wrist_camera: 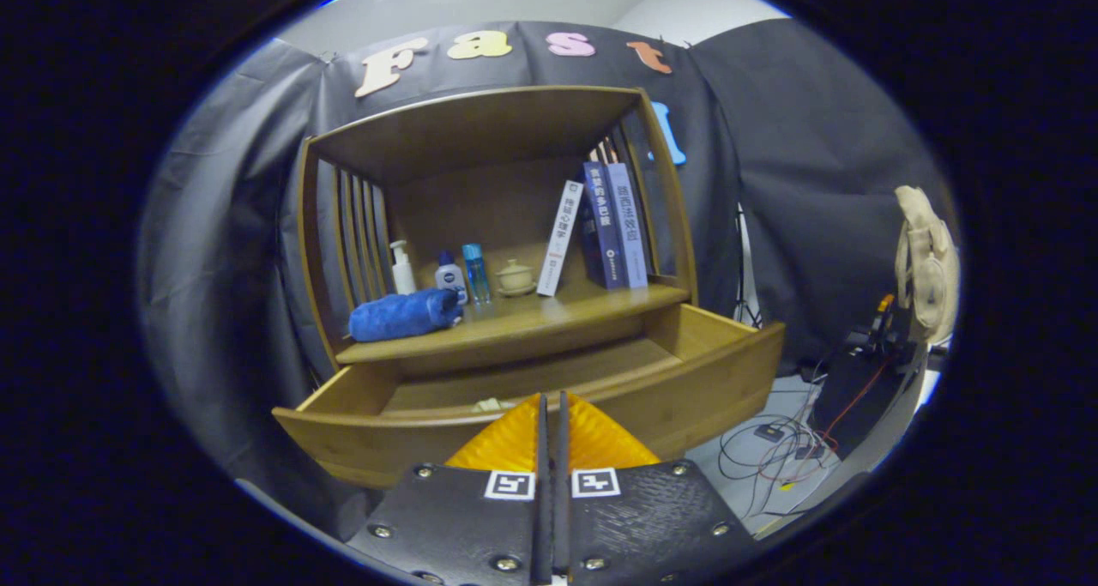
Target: Pull open the drawer, take out the items inside it, and place them on the countertop above the cabinet.
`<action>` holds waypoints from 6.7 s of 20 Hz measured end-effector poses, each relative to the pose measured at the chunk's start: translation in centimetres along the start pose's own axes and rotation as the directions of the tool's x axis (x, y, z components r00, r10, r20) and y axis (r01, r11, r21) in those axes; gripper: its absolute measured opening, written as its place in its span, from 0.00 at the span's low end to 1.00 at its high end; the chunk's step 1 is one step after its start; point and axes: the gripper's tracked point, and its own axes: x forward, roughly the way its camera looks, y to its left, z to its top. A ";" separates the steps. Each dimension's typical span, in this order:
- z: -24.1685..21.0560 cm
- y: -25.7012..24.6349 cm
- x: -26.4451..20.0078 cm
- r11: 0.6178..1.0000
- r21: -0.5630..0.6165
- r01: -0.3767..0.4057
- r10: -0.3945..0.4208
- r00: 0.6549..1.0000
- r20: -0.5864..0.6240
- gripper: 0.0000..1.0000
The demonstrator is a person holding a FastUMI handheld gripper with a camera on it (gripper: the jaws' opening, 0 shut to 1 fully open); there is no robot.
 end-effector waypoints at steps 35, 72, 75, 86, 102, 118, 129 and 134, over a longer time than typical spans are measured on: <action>-5.1 7.6 12.5 0.922 -0.208 -0.328 0.178 0.833 -0.523 0.14; 4.7 8.6 28.7 0.978 -0.147 -0.151 0.099 0.945 -0.312 0.14; 4.7 8.6 28.8 0.975 -0.149 -0.164 0.112 0.946 -0.303 0.14; 8.1 9.7 25.9 0.969 -0.166 -0.183 0.154 0.973 -0.175 0.80; 6.7 6.8 3.9 0.981 -0.139 -0.135 0.151 0.982 0.115 0.84; -6.2 2.8 1.9 0.990 -0.064 -0.128 0.122 0.989 -0.087 0.86; -6.5 1.7 3.4 0.990 -0.046 -0.137 0.133 0.988 -0.080 0.88; -6.3 1.6 3.8 0.988 -0.035 -0.152 0.149 0.986 -0.081 0.89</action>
